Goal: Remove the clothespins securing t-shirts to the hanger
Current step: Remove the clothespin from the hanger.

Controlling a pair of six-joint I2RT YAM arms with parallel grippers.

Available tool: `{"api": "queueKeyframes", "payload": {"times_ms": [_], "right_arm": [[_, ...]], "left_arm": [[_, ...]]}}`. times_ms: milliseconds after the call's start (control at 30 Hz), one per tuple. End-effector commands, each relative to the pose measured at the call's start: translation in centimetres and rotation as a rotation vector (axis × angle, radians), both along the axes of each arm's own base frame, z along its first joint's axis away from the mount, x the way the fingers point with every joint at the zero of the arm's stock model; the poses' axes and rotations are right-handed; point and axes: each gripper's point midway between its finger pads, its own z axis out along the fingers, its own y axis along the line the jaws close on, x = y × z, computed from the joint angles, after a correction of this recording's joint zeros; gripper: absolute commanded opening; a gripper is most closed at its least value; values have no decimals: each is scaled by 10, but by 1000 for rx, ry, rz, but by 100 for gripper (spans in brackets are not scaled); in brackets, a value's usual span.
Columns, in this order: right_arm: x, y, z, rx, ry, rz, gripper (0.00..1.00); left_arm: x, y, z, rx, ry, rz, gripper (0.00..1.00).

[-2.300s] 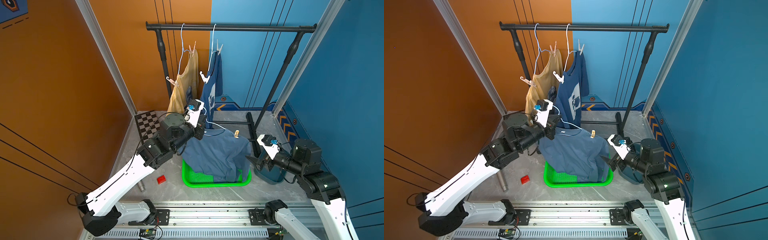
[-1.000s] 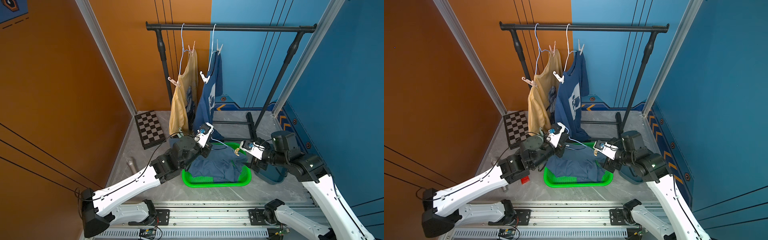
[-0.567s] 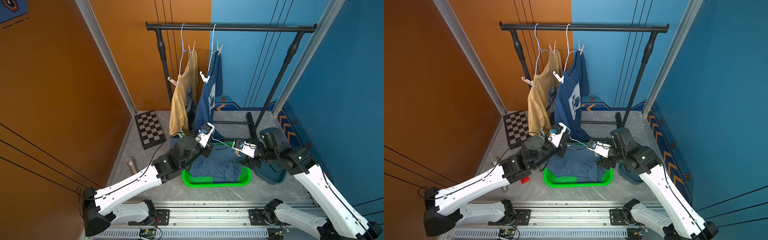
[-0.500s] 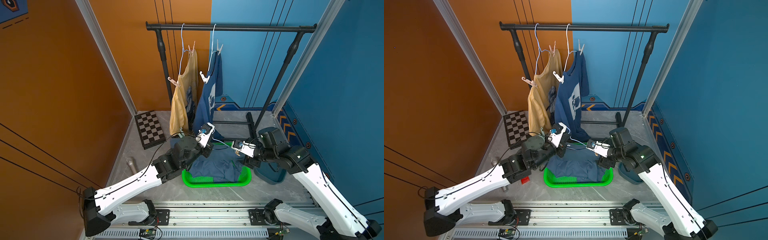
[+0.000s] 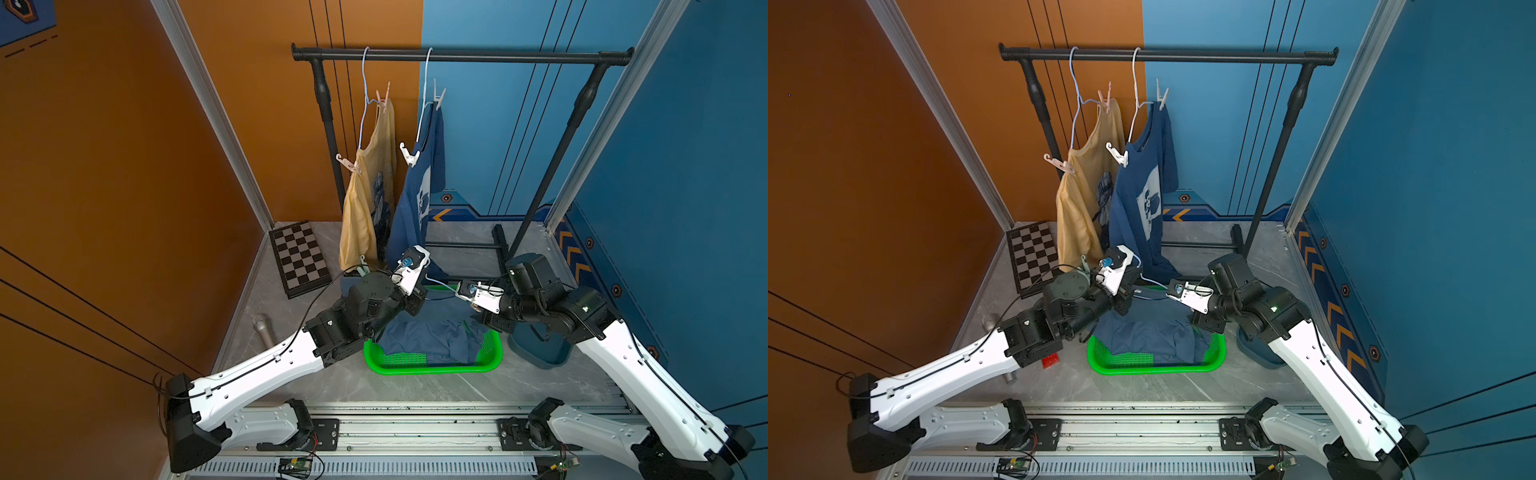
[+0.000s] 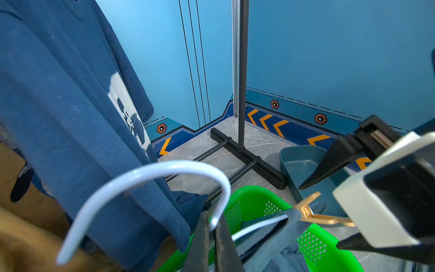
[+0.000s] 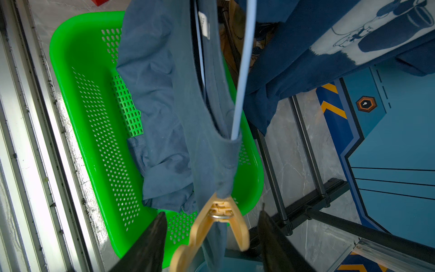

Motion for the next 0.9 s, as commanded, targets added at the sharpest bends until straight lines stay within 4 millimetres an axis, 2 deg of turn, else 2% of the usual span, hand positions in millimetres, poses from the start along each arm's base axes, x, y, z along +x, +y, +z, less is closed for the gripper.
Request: {"api": "queueKeyframes", "payload": {"times_ms": [0,300,867], "right_arm": [[10,1,9,-4,-49,-24,57],[9,4,6,-9,-38,-21,47],[3,2,-6,-44,24,-15,43]], "left_arm": [[-5,-8,12,-58,-11,-31,0],[-6,-8,13,-61,-12,-29,0],[-6,-5,13,-60,-9,-20,0]]}}
